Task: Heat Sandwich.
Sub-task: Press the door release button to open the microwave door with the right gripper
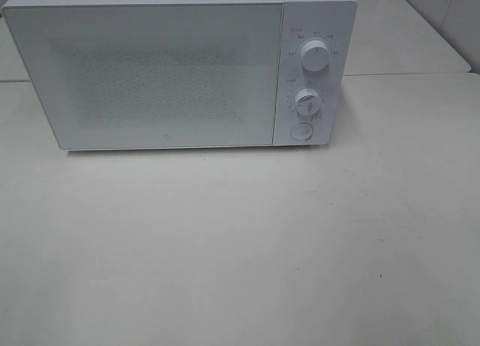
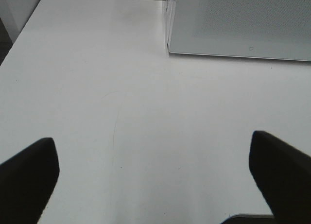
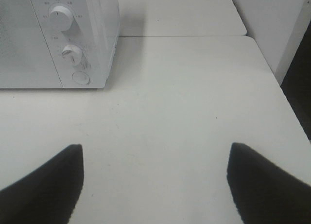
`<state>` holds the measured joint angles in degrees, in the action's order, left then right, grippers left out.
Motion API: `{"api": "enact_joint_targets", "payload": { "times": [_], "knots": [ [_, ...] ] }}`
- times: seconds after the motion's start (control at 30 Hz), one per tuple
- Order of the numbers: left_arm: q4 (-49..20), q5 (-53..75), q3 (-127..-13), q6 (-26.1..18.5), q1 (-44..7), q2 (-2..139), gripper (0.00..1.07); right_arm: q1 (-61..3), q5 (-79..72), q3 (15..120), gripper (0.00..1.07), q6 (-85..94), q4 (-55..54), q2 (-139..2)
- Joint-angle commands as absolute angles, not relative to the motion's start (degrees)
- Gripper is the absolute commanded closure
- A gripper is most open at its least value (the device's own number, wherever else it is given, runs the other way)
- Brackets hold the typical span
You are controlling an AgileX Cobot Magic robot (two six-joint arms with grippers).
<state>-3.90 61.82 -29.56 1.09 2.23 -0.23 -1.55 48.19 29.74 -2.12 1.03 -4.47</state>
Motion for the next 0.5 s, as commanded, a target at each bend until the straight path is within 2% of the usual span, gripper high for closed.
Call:
{"api": "enact_joint_targets", "payload": {
  "times": [0.03, 0.5],
  "knots": [
    [-3.90, 61.48, -29.51, 1.15, 2.12, -0.52, 0.07, -1.66, 42.00, 28.82, 0.32, -2.23, 0.92, -6.76],
    [-3.90, 61.48, -29.51, 1.15, 2.12, -0.52, 0.07, -1.66, 20.80, 23.43, 0.32, -2.23, 0.92, -21.26]
  ]
}}
